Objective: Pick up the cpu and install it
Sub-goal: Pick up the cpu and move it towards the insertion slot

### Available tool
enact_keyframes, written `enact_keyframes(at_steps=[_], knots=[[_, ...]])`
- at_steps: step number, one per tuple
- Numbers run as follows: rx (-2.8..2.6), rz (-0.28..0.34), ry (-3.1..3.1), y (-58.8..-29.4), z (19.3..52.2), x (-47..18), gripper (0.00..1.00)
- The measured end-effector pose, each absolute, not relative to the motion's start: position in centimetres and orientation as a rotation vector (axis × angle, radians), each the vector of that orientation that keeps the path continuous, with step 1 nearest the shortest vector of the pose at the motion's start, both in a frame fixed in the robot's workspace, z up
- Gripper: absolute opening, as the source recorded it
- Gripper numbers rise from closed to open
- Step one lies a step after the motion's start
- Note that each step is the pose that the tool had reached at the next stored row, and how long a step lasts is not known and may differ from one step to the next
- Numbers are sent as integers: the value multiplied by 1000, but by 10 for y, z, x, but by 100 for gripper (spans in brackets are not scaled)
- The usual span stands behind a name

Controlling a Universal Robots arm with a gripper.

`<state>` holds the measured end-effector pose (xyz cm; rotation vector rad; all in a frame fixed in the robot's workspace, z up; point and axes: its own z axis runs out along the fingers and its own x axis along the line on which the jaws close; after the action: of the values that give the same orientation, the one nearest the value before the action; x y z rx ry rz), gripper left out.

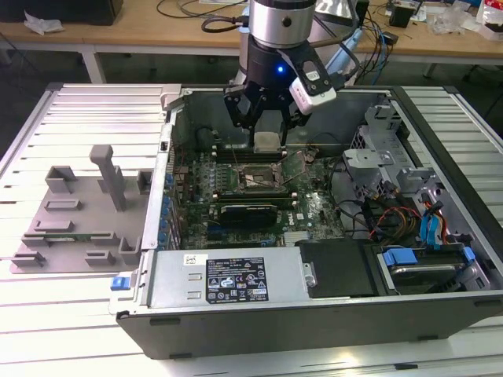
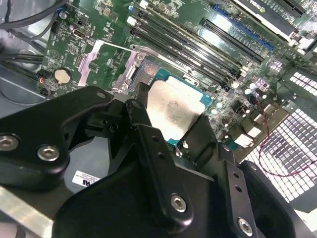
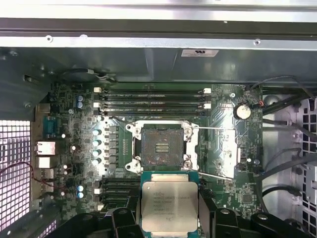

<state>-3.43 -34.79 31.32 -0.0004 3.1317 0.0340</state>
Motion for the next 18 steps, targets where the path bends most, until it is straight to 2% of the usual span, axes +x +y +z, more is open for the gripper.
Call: enact_keyframes(at_steps=[9,18], knots=[[0,34,3132,-341,301,-34,55],[-3,33,3132,-332,272,-34,55]])
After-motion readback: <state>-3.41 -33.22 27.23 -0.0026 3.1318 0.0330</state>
